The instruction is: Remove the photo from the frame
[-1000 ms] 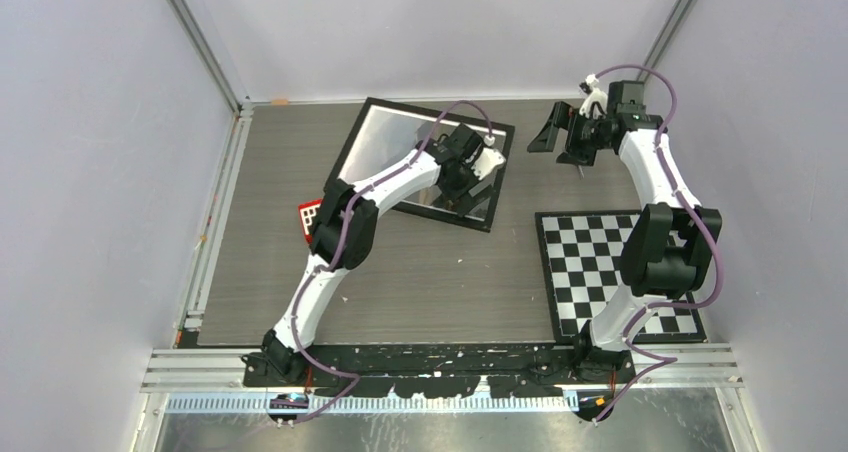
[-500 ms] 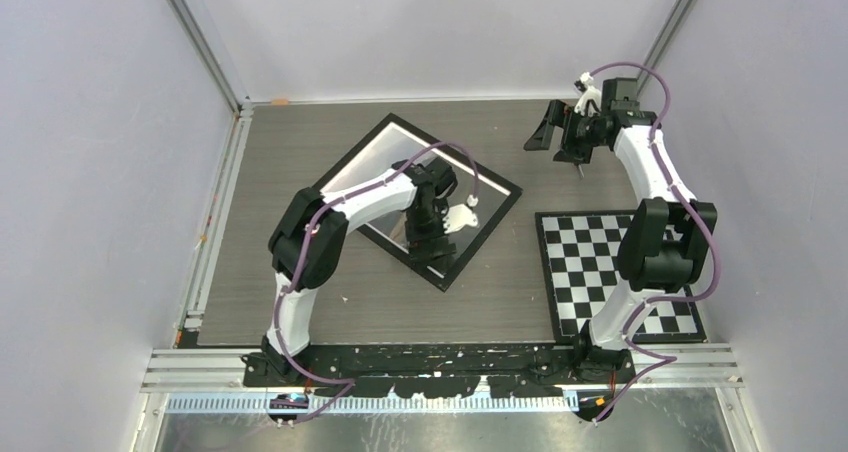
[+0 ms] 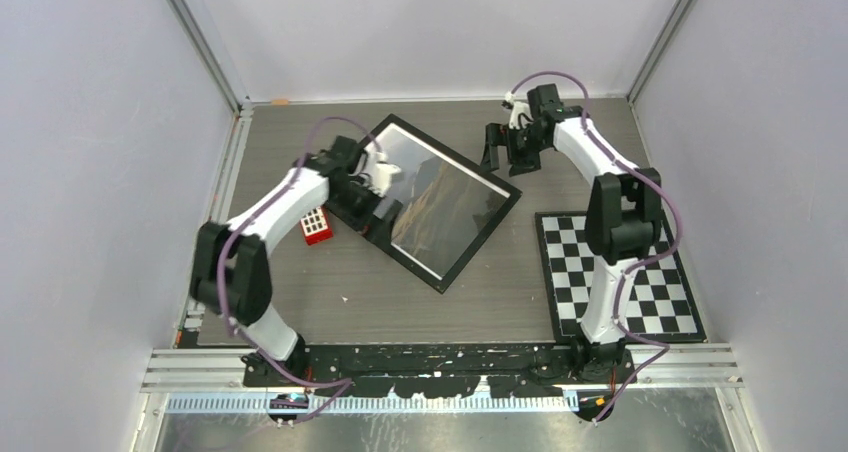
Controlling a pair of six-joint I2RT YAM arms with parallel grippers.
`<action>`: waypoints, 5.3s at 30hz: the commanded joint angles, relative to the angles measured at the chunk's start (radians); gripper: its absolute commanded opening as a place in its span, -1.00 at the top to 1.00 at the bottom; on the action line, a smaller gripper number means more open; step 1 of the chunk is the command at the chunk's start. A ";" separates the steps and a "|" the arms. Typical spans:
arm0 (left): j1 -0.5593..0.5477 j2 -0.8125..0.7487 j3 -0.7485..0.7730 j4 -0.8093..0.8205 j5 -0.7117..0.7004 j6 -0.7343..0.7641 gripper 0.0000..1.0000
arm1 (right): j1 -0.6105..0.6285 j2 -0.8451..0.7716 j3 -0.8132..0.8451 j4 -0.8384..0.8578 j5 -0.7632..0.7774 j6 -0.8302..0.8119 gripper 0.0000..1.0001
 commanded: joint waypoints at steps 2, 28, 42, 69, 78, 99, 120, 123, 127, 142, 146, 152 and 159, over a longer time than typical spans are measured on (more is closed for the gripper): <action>0.113 -0.167 -0.155 0.199 0.006 -0.373 -0.99 | 0.011 0.125 0.190 -0.009 0.059 -0.044 -0.99; 0.139 0.008 -0.264 0.461 -0.094 -0.632 -1.00 | 0.068 0.280 0.160 -0.144 -0.102 -0.182 -0.96; 0.142 0.186 -0.060 0.484 -0.096 -0.611 -0.99 | 0.085 -0.045 -0.378 -0.060 -0.214 -0.090 -0.89; -0.237 -0.119 -0.119 0.281 -0.237 0.013 -0.99 | 0.042 -0.355 -0.535 0.175 -0.159 0.212 -0.94; -0.605 0.015 -0.091 0.326 -0.503 0.140 -0.84 | -0.064 -0.375 -0.575 0.228 -0.169 0.311 -0.95; -0.677 0.138 -0.002 0.307 -0.492 0.089 0.49 | -0.094 -0.384 -0.629 0.237 -0.207 0.321 -0.94; -0.551 -0.077 0.041 0.358 -0.300 -0.022 1.00 | -0.050 -0.287 -0.697 0.480 -0.467 0.590 -0.94; -0.550 -0.085 0.044 0.381 -0.319 -0.042 1.00 | -0.019 -0.270 -0.694 0.532 -0.491 0.647 -0.90; -0.548 -0.101 0.032 0.420 -0.328 -0.057 1.00 | -0.010 -0.253 -0.704 0.593 -0.527 0.732 -0.78; -0.548 -0.116 0.049 0.469 -0.317 -0.051 1.00 | -0.010 -0.301 -0.792 0.707 -0.554 0.860 -0.51; -0.548 -0.122 0.050 0.483 -0.308 -0.047 1.00 | -0.010 -0.282 -0.804 0.691 -0.571 0.835 -0.45; -0.547 -0.113 0.071 0.447 -0.317 -0.055 1.00 | -0.011 -0.291 -0.786 0.743 -0.595 0.895 0.37; -0.476 -0.134 0.171 0.301 -0.307 -0.174 -0.21 | -0.025 -0.348 -0.632 0.399 -0.544 0.690 0.99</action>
